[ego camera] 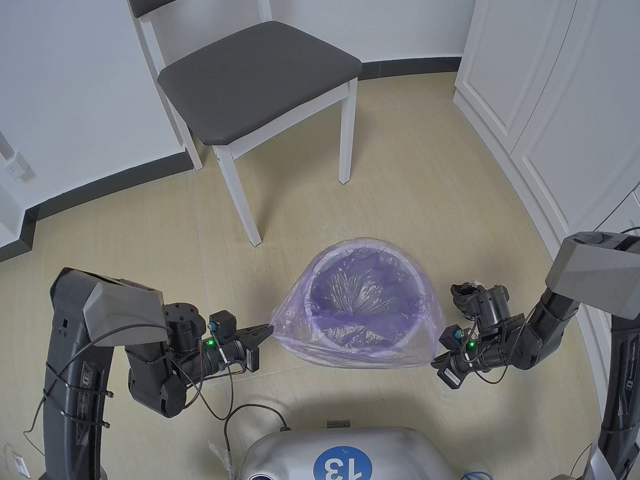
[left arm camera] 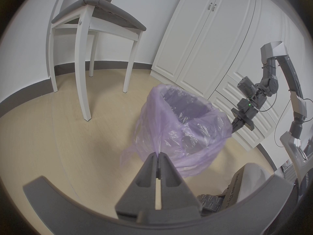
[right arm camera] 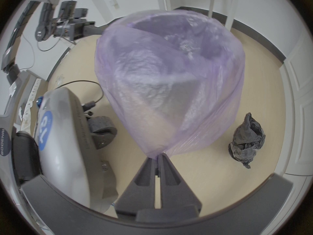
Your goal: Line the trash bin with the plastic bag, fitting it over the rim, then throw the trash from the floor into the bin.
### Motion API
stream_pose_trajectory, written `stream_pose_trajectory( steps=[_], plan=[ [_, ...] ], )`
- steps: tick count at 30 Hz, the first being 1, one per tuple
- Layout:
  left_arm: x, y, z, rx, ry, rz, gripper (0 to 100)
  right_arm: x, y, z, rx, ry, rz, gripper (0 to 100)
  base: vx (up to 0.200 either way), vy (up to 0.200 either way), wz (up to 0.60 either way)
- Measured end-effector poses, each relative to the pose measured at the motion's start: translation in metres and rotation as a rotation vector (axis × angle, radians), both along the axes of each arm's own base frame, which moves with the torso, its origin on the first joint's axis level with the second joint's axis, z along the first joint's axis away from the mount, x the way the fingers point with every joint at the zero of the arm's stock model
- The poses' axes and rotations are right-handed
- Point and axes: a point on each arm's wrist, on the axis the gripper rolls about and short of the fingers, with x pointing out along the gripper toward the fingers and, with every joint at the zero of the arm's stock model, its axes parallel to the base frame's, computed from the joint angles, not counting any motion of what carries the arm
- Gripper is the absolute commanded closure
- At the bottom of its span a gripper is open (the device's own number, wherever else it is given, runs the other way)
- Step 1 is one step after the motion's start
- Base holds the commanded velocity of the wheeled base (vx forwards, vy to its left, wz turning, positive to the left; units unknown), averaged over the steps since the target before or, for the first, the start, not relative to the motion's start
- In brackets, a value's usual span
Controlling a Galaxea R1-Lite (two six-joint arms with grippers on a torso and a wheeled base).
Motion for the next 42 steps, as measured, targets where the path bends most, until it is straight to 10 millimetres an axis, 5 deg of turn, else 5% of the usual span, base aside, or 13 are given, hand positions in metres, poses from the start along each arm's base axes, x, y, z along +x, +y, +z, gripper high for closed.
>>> stream_pose_trajectory(
  steps=[17, 23, 24, 36, 42],
  plan=[
    [0.007, -0.004, -0.019, 0.006, 0.015, 0.005, 100, 0.074, -0.011, -0.013, -0.021, 0.051, -0.086, 100, 0.0, 0.0, 0.0],
    [0.008, -0.004, -0.021, 0.007, 0.019, 0.005, 100, 0.066, -0.015, -0.009, -0.034, 0.069, -0.077, 100, 0.0, 0.0, 0.0],
    [0.008, -0.004, -0.021, 0.007, 0.02, 0.005, 100, 0.061, -0.018, -0.005, -0.04, 0.072, -0.069, 0, 0.0, 0.0, 0.0],
    [0.006, -0.003, -0.022, 0.01, 0.025, 0.005, 100, 0.003, -0.034, 0.051, -0.054, 0.037, 0.059, 0, 0.0, 0.0, 0.0],
    [0.006, -0.003, -0.022, 0.009, 0.024, 0.005, 100, 0.005, -0.021, 0.054, -0.04, 0.007, 0.101, 0, 0.0, 0.0, 0.0]
  ],
)
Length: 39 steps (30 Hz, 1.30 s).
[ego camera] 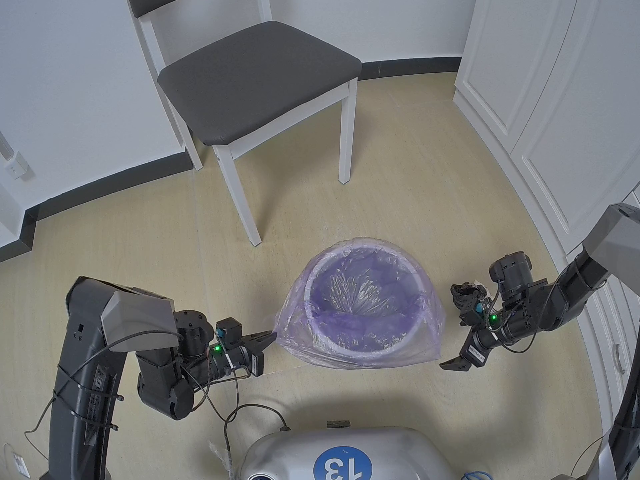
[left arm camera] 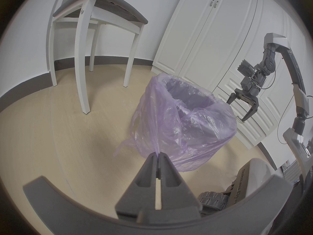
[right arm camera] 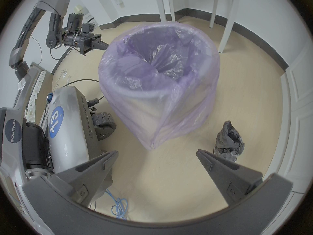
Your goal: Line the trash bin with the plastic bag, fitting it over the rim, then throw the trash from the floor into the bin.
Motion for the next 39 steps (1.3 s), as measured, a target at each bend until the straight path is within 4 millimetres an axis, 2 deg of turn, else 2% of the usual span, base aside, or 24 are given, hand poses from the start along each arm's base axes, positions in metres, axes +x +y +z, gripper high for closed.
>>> stream_pose_trajectory(
  steps=[5, 6, 15, 26, 32, 33, 39],
  plan=[
    [0.001, 0.0, -0.001, 0.0, -0.001, 0.001, 100, 0.016, 0.011, -0.013, 0.008, -0.021, 0.014, 0, 0.0, 0.0, 0.0],
    [0.001, 0.0, -0.001, 0.0, -0.003, 0.001, 100, 0.021, 0.013, -0.017, 0.014, -0.029, 0.012, 100, 0.0, 0.0, 0.0],
    [0.003, 0.0, 0.0, -0.004, -0.007, 0.004, 100, 0.043, 0.022, -0.04, 0.069, -0.053, -0.037, 100, 0.0, 0.0, 0.0],
    [0.007, -0.002, -0.003, -0.009, -0.013, 0.011, 100, 0.073, 0.021, -0.062, 0.082, -0.06, -0.073, 100, 0.0, 0.0, 0.0],
    [0.008, -0.002, -0.007, -0.007, -0.011, 0.015, 100, 0.08, 0.017, -0.072, 0.072, -0.027, -0.089, 100, 0.0, 0.0, 0.0],
    [0.008, -0.002, -0.007, -0.007, -0.011, 0.015, 100, 0.08, 0.016, -0.073, 0.071, -0.026, -0.09, 0, 0.0, 0.0, 0.0],
    [0.009, -0.002, -0.008, -0.006, -0.009, 0.017, 100, 0.078, 0.015, -0.073, 0.07, -0.02, -0.093, 0, 0.0, 0.0, 0.0]
  ],
)
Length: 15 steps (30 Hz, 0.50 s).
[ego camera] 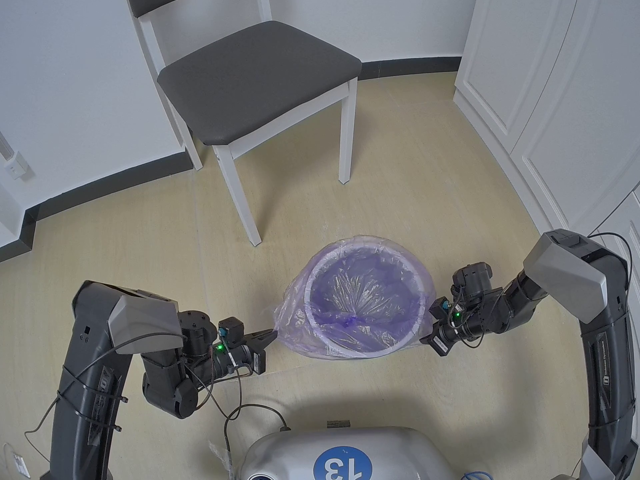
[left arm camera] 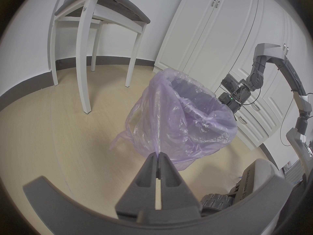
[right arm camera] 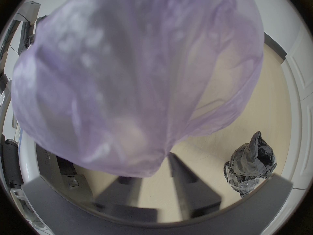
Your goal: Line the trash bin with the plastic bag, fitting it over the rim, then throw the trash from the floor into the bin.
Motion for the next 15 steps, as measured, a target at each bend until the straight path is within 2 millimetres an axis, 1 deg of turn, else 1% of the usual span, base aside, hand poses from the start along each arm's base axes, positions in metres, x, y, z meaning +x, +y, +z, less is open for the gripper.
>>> stream_pose_trajectory(
  steps=[8, 12, 13, 15],
  plan=[
    [0.0, 0.003, 0.001, 0.001, 0.0, 0.004, 100, -0.017, -0.005, 0.024, 0.004, -0.005, -0.003, 0, 0.0, 0.0, 0.0],
    [-0.001, 0.005, 0.003, 0.002, 0.001, 0.003, 100, -0.03, -0.009, 0.043, 0.008, -0.019, -0.005, 0, 0.0, 0.0, 0.0],
    [-0.001, 0.005, 0.003, 0.001, 0.002, 0.003, 0, -0.034, -0.011, 0.048, 0.009, -0.024, -0.006, 0, 0.0, 0.0, 0.0],
    [-0.002, 0.008, 0.003, 0.001, 0.005, 0.006, 0, -0.041, -0.013, 0.058, 0.012, -0.035, -0.008, 0, 0.0, 0.0, 0.0]
  ],
)
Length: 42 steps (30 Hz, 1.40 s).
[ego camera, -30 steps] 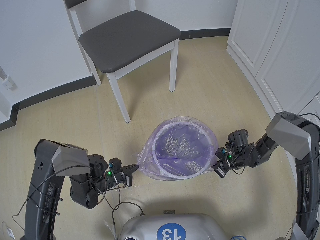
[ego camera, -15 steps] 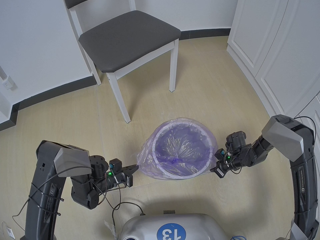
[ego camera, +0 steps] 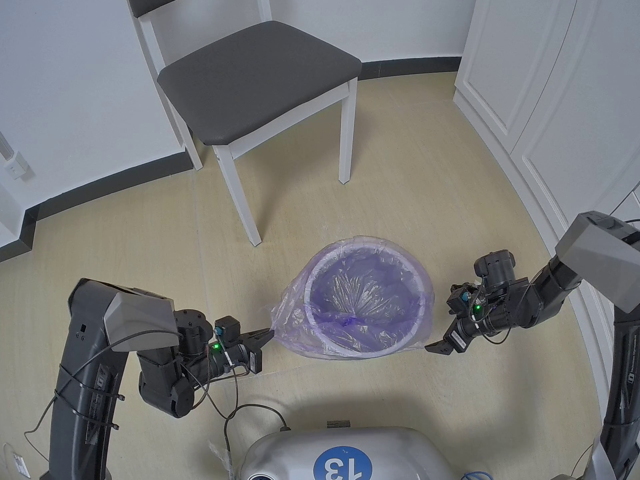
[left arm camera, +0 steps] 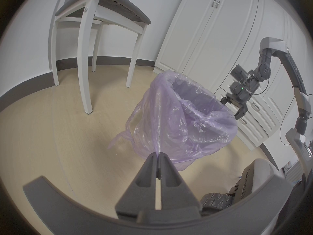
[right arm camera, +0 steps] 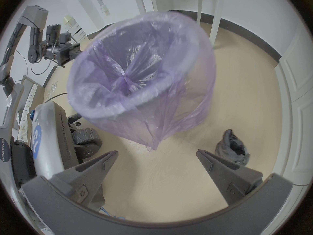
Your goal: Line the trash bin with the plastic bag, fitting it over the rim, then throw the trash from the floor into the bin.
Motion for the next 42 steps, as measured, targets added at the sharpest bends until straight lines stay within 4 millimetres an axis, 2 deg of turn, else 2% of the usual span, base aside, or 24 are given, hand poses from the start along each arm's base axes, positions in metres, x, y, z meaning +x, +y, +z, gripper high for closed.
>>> stream_pose_trajectory(
  steps=[6, 12, 16, 20, 27, 37, 42],
  plan=[
    [0.003, 0.022, 0.006, -0.016, -0.003, -0.003, 0, -0.017, -0.006, 0.026, 0.007, -0.035, -0.011, 0, 0.0, 0.0, 0.0],
    [0.0, 0.032, 0.016, -0.038, -0.012, -0.065, 0, -0.025, -0.013, 0.041, 0.011, -0.062, -0.027, 0, 0.0, 0.0, 0.0],
    [-0.001, 0.021, 0.021, -0.038, -0.022, -0.07, 0, -0.027, -0.015, 0.047, 0.015, -0.078, -0.04, 0, 0.0, 0.0, 0.0],
    [0.002, 0.008, 0.024, -0.027, -0.037, 0.017, 0, -0.027, -0.016, 0.05, 0.029, -0.081, -0.059, 0, 0.0, 0.0, 0.0],
    [0.024, -0.022, 0.024, -0.036, -0.113, 0.156, 0, -0.018, -0.016, 0.052, 0.06, -0.127, -0.09, 0, 0.0, 0.0, 0.0],
    [0.042, -0.041, -0.012, 0.112, 0.1, 0.309, 0, 0.002, -0.016, 0.05, 0.108, -0.166, -0.151, 0, 0.0, 0.0, 0.0],
    [0.051, -0.054, -0.009, 0.057, 0.167, 0.36, 0, 0.016, -0.013, 0.046, 0.127, -0.177, -0.195, 0, 0.0, 0.0, 0.0]
  ],
)
